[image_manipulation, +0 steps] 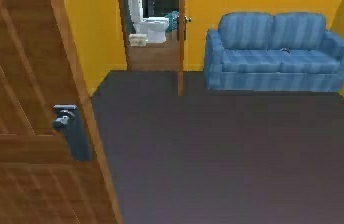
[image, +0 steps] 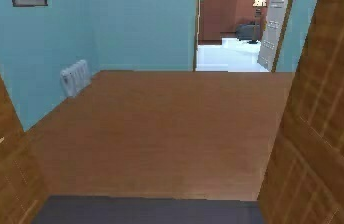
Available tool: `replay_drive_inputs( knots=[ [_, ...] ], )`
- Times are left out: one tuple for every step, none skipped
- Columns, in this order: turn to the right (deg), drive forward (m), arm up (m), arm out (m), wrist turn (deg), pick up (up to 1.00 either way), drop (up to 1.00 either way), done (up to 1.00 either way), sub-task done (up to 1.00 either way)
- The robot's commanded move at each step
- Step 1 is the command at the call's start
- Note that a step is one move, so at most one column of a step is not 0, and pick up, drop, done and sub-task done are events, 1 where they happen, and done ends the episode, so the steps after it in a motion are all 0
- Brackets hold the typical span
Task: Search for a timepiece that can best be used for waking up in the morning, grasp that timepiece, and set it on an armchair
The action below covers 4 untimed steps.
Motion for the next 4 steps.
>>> replay_drive_inputs(
  knots=[
    [0.0, 1.00, 0.00, 0.00, 0.0, 0.00, 0.00, 0.00, 0.00],
    [6.0, 0.00, 0.00, 0.00, 0.0, 0.00, 0.00, 0.00, 0.00],
    [0.0, 0.50, 0.00, 0.00, 0.0, 0.00, 0.00, 0.00, 0.00],
    [39.0, 0.00, 0.00, 0.00, 0.0, 0.00, 0.00, 0.00, 0.00]
  ],
)
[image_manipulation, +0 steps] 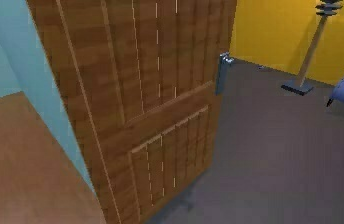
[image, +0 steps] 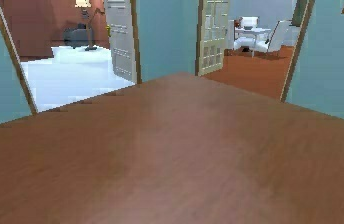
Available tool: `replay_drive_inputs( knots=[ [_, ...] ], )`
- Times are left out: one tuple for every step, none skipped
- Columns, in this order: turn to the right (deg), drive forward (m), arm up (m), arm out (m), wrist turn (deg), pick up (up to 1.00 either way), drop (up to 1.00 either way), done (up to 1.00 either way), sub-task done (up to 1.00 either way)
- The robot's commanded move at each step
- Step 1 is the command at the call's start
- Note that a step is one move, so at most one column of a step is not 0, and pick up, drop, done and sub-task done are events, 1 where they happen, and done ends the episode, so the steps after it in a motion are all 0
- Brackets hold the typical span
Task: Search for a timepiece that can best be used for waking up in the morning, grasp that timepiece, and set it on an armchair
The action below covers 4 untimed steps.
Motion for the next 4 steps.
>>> replay_drive_inputs(
  knots=[
    [0.0, 0.45, 0.00, 0.00, 0.0, 0.00, 0.00, 0.00, 0.00],
    [21.0, 0.00, 0.00, 0.00, 0.0, 0.00, 0.00, 0.00, 0.00],
    [0.0, 1.00, 0.00, 0.00, 0.0, 0.00, 0.00, 0.00, 0.00],
    [0.0, 1.00, 0.00, 0.00, 0.0, 0.00, 0.00, 0.00, 0.00]
  ],
)
